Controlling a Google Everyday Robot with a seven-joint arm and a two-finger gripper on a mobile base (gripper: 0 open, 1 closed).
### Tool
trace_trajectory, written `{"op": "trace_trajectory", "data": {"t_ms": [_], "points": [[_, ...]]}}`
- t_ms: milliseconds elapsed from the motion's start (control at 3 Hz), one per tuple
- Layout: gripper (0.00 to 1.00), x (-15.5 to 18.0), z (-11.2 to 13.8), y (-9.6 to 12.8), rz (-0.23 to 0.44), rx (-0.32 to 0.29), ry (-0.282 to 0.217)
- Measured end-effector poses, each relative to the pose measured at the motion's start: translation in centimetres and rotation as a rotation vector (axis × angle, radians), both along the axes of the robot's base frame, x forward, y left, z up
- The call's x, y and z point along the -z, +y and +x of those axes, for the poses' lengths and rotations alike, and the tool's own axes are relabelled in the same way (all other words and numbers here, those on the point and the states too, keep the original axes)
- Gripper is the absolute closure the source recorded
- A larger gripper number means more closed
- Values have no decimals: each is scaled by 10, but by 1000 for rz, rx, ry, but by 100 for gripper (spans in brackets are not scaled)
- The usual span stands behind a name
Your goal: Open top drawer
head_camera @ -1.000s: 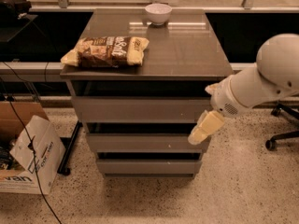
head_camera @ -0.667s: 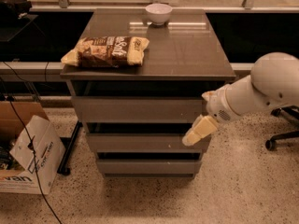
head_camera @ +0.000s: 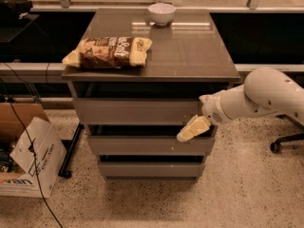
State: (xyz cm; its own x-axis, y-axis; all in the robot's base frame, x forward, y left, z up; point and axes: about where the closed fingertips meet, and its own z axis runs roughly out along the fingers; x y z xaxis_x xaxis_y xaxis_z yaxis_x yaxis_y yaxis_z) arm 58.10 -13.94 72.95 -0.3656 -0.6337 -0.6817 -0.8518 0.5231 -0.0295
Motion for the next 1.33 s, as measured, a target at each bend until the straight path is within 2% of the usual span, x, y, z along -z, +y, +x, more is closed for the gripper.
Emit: {"op": "trace_trajectory", "data": {"t_ms": [1000, 1333], "points": [[0, 22, 63, 42, 45, -75, -13], [18, 39, 71, 52, 50, -95, 30]]}}
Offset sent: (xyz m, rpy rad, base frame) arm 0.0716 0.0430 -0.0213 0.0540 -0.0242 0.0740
